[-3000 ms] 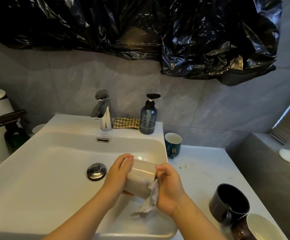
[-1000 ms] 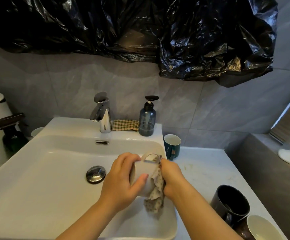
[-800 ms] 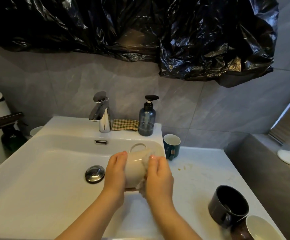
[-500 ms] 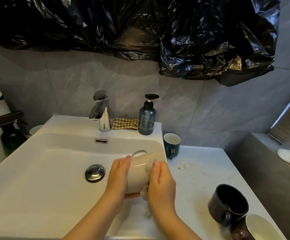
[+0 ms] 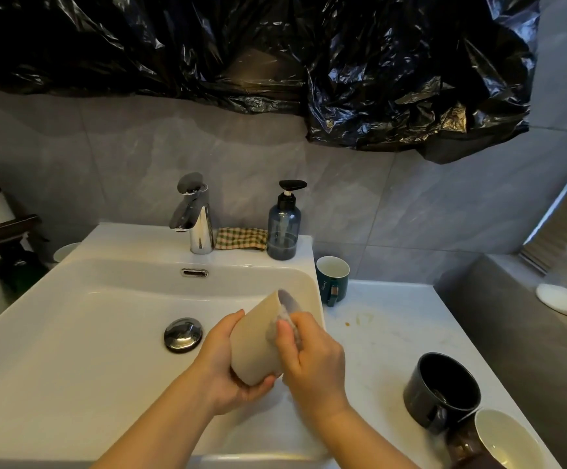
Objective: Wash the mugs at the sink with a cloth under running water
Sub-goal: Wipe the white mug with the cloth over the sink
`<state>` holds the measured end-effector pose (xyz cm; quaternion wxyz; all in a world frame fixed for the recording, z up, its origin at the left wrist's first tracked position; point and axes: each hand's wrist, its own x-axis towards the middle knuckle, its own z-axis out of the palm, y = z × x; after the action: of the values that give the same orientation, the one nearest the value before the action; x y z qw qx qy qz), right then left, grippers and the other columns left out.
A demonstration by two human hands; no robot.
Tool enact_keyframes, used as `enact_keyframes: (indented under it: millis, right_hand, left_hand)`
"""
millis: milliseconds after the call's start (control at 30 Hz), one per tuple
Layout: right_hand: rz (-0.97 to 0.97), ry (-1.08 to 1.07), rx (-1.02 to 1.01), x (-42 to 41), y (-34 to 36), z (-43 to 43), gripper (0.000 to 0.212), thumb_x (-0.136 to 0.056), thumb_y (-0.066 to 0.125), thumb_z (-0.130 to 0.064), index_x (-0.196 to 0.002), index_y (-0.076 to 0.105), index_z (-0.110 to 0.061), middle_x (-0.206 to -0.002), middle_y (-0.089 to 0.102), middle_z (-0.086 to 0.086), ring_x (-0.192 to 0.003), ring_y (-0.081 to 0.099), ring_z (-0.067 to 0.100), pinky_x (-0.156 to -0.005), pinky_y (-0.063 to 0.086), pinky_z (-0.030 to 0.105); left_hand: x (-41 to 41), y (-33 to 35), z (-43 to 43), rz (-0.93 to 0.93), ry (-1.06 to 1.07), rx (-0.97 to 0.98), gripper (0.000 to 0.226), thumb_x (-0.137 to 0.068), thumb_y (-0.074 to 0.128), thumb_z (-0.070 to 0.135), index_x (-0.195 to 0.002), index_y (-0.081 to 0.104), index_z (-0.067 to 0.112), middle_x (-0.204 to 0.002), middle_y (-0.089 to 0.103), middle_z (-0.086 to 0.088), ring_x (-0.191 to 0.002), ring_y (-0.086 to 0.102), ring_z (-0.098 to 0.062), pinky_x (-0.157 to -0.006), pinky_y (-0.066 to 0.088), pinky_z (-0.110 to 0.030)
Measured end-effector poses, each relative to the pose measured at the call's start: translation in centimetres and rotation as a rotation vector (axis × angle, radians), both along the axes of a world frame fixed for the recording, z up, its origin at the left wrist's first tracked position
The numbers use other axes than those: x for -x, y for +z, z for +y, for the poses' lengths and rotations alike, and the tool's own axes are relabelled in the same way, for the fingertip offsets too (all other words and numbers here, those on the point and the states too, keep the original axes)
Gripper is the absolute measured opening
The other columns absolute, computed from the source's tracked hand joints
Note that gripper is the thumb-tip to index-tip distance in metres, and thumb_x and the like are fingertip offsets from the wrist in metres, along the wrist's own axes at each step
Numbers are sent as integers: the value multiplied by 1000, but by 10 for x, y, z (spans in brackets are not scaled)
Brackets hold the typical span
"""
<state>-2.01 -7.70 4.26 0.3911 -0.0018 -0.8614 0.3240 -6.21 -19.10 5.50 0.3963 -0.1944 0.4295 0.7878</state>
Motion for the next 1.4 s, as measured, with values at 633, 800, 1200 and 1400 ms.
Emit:
enact_keyframes:
  millis: [633, 800, 1200, 1400]
  right_hand:
    - [-309, 154, 1097, 14, 41, 26, 36, -100, 32, -39, -106, 62, -20, -103, 65, -1, -99, 60, 13, -90, 48, 31]
    - [-648, 351, 966, 4, 27, 15, 17, -93, 54, -17, -99, 66, -28, -112, 64, 1, -96, 61, 16, -79, 52, 28]
    - [-659, 188, -204, 20, 35, 5, 20, -91, 52, -20, -110, 56, -21, -108, 63, 3, -97, 58, 25, -84, 48, 36]
    - [-816, 208, 655, 14, 21, 14, 21, -86, 57, -14, -103, 68, -10, -98, 70, 14, -90, 66, 27, -82, 55, 43]
  left_hand:
    - [24, 20, -11, 456, 88, 391, 38, -90, 55, 29, -56, 43, 14, -50, 39, -1, -52, 36, -17, -51, 30, -29]
    - [25, 27, -9, 656, 235, 464, 37, -90, 56, 19, -56, 43, 13, -56, 37, -4, -57, 36, -19, -54, 30, -30]
    - [19, 23, -5, 988, -3, 646, 38, -87, 51, 5, -51, 44, 14, -50, 40, 1, -55, 38, -12, -53, 32, -24]
    - [12, 16, -5, 1091, 420, 744, 46, -82, 64, 7, -46, 37, 12, -41, 32, 6, -49, 32, -12, -51, 29, -27]
